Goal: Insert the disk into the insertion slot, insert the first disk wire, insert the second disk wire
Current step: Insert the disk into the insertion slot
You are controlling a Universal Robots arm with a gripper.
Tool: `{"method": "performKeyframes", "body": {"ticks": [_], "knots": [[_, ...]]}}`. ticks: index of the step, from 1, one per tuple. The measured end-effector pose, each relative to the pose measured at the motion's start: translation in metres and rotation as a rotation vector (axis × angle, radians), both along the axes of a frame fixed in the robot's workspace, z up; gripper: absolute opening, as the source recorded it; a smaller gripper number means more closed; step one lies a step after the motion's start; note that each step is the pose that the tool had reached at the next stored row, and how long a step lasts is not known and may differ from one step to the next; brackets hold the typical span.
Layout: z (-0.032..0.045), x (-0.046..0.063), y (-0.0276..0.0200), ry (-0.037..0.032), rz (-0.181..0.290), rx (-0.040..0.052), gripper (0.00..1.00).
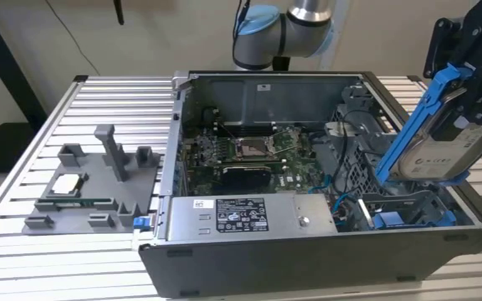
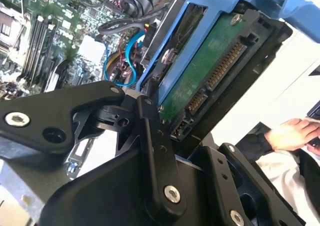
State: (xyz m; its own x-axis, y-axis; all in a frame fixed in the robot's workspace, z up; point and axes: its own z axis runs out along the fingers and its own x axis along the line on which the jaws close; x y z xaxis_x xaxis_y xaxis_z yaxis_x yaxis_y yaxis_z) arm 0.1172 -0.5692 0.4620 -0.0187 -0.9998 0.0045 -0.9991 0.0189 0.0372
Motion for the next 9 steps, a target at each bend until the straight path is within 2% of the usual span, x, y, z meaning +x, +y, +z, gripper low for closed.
{"method": "performKeyframes", "body": {"ticks": [9], "knots": [[-0.0106, -0.0002, -0.0004, 0.0, 0.0, -0.0007, 0.33]]}}
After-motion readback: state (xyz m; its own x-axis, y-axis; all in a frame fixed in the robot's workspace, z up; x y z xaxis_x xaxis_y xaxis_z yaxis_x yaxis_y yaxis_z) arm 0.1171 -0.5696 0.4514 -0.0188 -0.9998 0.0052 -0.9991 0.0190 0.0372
